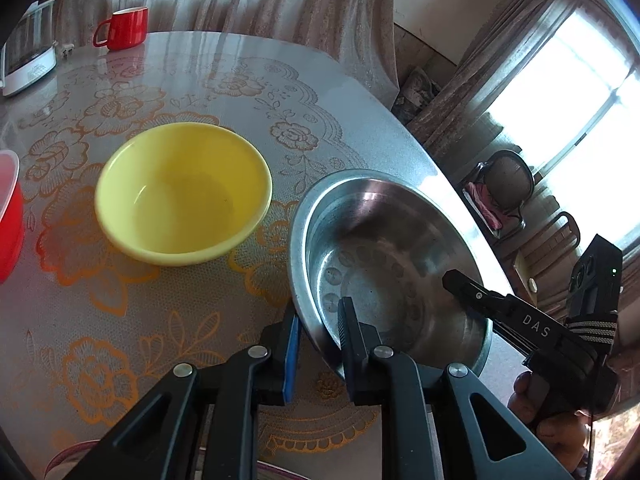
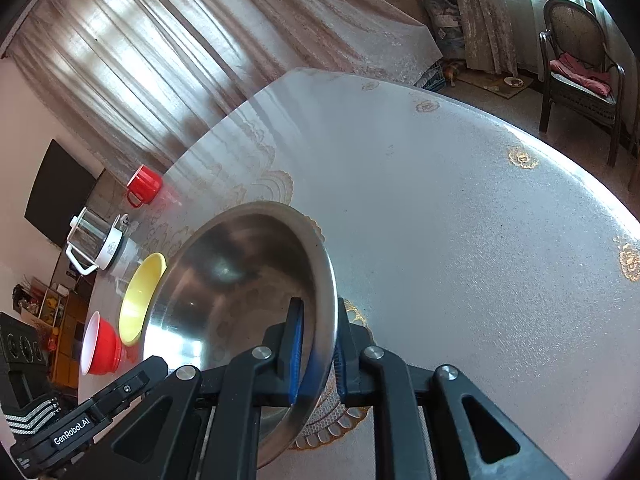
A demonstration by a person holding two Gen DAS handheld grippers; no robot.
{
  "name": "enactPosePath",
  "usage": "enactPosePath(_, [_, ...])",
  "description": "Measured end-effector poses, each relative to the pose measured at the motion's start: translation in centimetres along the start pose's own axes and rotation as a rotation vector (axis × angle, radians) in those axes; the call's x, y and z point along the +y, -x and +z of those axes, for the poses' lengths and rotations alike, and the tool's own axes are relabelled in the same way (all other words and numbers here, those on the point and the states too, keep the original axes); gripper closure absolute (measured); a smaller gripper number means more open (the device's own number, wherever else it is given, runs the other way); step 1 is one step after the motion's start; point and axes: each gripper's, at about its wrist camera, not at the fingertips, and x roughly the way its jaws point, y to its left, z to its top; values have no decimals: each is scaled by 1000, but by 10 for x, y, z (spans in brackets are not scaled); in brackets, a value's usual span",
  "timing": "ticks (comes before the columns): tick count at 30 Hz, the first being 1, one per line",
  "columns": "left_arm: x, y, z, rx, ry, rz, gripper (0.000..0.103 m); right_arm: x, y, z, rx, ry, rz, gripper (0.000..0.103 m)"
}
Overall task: Organize plates and bowls
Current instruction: 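Lift the steel bowl by its rim with both tools, then carry the steel bowl over the plate stack and lower it with both tools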
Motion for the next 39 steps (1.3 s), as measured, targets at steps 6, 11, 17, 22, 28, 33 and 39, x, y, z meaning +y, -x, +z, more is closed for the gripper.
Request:
enactPosePath(6, [-2, 4, -5, -32, -23, 3, 85, 2, -4, -1, 5, -8, 9, 85])
enactPosePath(11, [4, 13, -11, -37, -4, -32, 85, 1, 1, -10, 11, -12, 11, 88])
enactPosePath(17, [4, 33, -22, -69, -8, -82, 85, 1, 12, -19, 16, -42, 36, 83])
enactPosePath(22, [5, 42, -27, -82, -28, -93, 85, -2, 16, -30, 31, -68, 55, 83])
enactPosePath(28, [7, 48, -35, -79, -20, -101, 85, -3, 21, -40, 50, -99, 83, 79])
enactPosePath(33, [8, 60, -40, -103, -17, -119, 85, 0, 31, -48, 48, -98, 91, 78])
enactPosePath(39, [13, 71, -43, -118, -16, -136, 85, 3, 46, -55, 42, -90, 102, 78])
